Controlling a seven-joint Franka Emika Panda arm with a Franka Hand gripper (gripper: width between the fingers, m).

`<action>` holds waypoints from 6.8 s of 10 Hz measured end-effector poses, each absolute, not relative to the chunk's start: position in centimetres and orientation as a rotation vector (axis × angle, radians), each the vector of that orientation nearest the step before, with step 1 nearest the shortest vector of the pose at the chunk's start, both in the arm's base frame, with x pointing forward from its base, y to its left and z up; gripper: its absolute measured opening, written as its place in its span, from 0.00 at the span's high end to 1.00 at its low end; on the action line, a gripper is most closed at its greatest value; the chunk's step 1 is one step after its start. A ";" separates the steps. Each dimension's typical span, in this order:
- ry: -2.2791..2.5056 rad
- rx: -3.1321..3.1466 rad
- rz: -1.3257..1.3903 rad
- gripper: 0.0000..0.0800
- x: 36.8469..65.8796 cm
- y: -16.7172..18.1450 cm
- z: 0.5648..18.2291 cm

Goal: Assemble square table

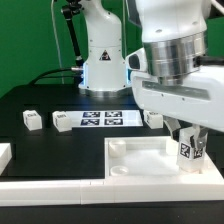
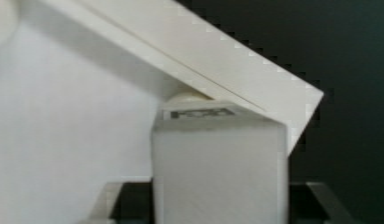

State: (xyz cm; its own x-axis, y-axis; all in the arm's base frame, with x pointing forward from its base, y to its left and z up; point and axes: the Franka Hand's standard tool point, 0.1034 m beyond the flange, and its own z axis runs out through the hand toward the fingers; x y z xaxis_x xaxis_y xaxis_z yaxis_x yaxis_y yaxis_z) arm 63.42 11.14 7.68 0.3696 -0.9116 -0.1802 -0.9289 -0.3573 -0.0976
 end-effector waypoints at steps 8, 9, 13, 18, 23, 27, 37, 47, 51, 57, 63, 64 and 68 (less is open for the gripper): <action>1.263 -2.662 0.107 0.23 63.1 11.7 7.2; 1.187 -2.695 0.098 0.20 63.1 11.6 7.2; 0.482 -2.953 0.011 0.19 63.1 11.6 7.3; 0.571 -2.938 0.019 0.58 63.0 11.6 7.3; 1.148 -2.762 0.071 0.63 62.9 11.4 7.2; 1.997 -2.146 0.216 0.63 63.0 11.9 7.1; 0.871 -2.835 0.056 0.19 63.2 12.0 7.3; 0.862 -2.902 0.007 0.62 63.1 11.8 7.1; 1.715 -2.449 0.185 0.63 62.8 12.1 7.0; 2.159 -2.026 0.243 0.63 63.1 11.8 6.9; 2.503 -1.560 0.309 0.63 63.5 11.7 7.1; 2.502 -1.566 0.312 0.46 63.4 11.8 7.0; 2.475 -1.595 0.307 0.22 63.3 12.1 7.5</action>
Offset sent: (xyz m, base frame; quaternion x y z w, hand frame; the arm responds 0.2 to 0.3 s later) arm 0.0000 0.0000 0.0000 0.0000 0.0000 0.0650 0.9979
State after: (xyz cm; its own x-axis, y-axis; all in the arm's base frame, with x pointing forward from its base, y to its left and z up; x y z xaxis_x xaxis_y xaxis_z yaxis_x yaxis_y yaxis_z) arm 63.29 12.08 7.53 -0.4079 -0.8747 -0.2616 -0.9121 0.4030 0.0749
